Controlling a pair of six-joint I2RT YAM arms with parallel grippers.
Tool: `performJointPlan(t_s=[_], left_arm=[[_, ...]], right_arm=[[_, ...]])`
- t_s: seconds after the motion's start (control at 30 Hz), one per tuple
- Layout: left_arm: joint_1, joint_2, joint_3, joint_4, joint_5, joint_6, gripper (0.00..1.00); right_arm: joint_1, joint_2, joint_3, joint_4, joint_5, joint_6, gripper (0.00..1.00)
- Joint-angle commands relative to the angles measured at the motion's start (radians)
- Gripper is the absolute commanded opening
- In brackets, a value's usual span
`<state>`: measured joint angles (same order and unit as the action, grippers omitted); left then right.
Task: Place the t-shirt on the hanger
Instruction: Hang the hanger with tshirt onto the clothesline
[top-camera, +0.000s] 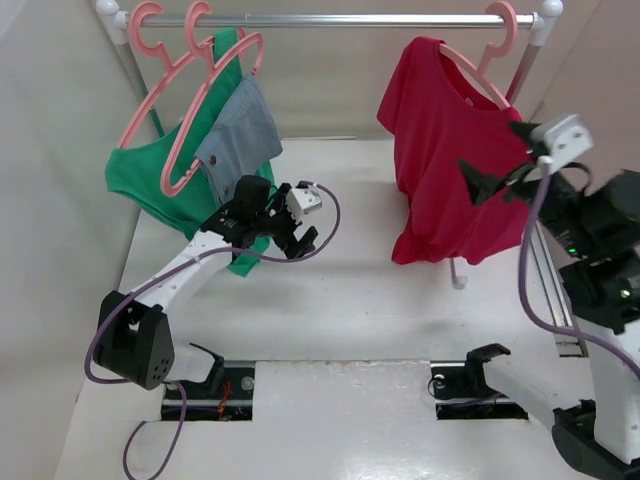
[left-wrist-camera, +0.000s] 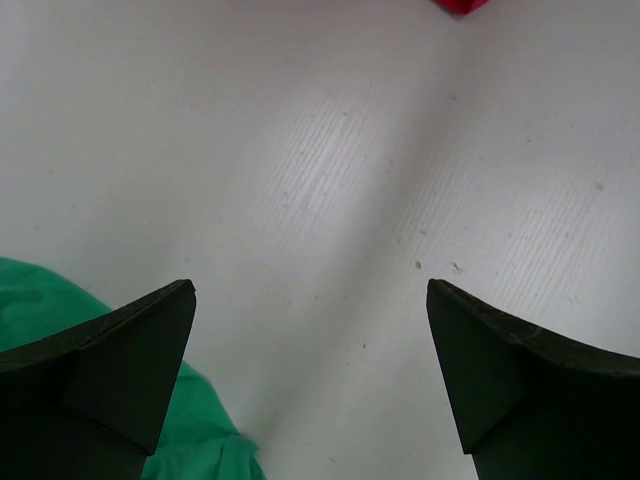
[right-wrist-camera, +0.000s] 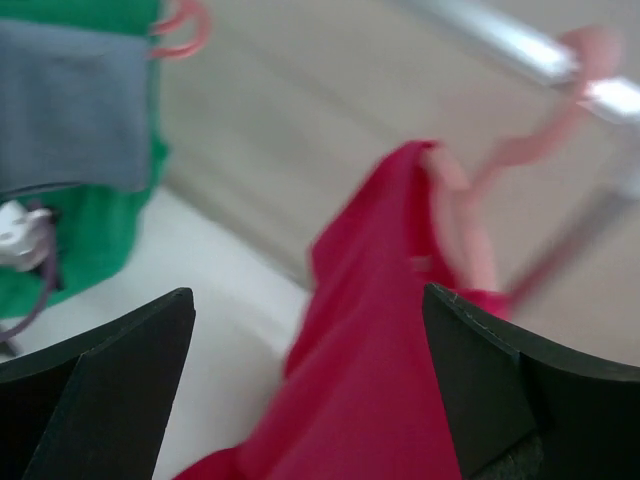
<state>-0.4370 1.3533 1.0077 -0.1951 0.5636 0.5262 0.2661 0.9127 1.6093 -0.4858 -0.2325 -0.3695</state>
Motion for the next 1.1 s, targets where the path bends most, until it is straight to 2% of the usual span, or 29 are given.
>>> performJointPlan(t_s=[0.0, 0.1, 0.27, 0.4, 0.5, 0.77, 1.07], left_arm=[[-0.003, -0.056, -0.065, 0.046, -0.042, -0.048, 1.00], [-0.003, -0.075, -0.124, 0.069, -0.071, -0.069, 1.00], [-0.003, -0.108, -0.236, 0.138, -0.125, -0.113, 1.00], [-0.003, -0.126, -0.338, 0.215, -0.134, -0.136, 1.00], [-0.003, -0.135, -0.391, 0.267, -0.181, -0.163, 1.00], [-0.003, -0.209, -0.529, 0.413, -0.315, -0.245, 1.00], [-0.003, -0.241, -0.600, 0.488, -0.318, -0.273, 1.00]], right_arm=[[0.091, 0.043, -0.192, -0.022, -0.117, 0.035, 1.00], [0.229, 0.064, -0.399, 0.001, -0.053, 0.075, 1.00], [0.367, 0.075, -0.656, 0.119, 0.074, 0.237, 1.00], [0.394, 0.049, -0.822, 0.208, 0.244, 0.346, 1.00], [0.360, 0.015, -0.951, 0.289, 0.266, 0.397, 1.00], [0.207, -0.006, -1.028, 0.272, 0.291, 0.478, 1.00], [0.188, 0.015, -1.028, 0.273, 0.315, 0.488, 1.00]])
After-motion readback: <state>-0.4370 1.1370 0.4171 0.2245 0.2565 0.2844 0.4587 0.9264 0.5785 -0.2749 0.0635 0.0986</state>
